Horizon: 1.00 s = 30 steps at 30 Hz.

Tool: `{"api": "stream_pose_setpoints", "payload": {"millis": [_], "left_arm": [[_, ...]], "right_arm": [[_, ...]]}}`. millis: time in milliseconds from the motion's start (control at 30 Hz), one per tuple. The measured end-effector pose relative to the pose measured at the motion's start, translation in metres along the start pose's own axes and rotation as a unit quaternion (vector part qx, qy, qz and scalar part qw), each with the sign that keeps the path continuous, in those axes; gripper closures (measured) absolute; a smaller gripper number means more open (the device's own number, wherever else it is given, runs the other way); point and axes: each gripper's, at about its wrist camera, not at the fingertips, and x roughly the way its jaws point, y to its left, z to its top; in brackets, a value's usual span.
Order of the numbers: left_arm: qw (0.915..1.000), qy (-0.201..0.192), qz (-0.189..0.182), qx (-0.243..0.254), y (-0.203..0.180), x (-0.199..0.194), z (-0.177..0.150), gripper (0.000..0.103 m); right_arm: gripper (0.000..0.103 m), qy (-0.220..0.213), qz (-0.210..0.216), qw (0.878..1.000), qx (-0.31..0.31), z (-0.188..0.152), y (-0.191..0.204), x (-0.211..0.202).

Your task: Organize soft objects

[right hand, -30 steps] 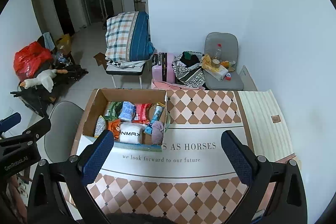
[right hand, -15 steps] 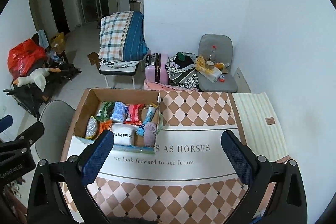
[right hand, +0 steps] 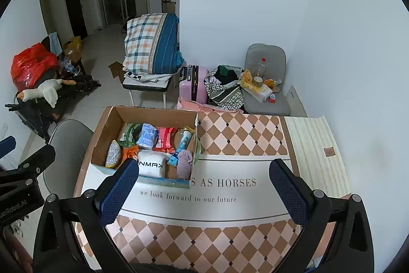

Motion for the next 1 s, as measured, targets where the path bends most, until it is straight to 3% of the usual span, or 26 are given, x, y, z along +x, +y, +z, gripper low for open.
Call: {"api": "stream_pose_setpoints", "payload": {"millis": [1000], "left_arm": [[1.0,-0.002,0.003,-0.005,-0.0024,-0.0043,0.0046,0.0]], "right_arm": [[0.0,-0.006,-0.002,1.0,0.002,0.0077,-0.0021,-0.005]]}}
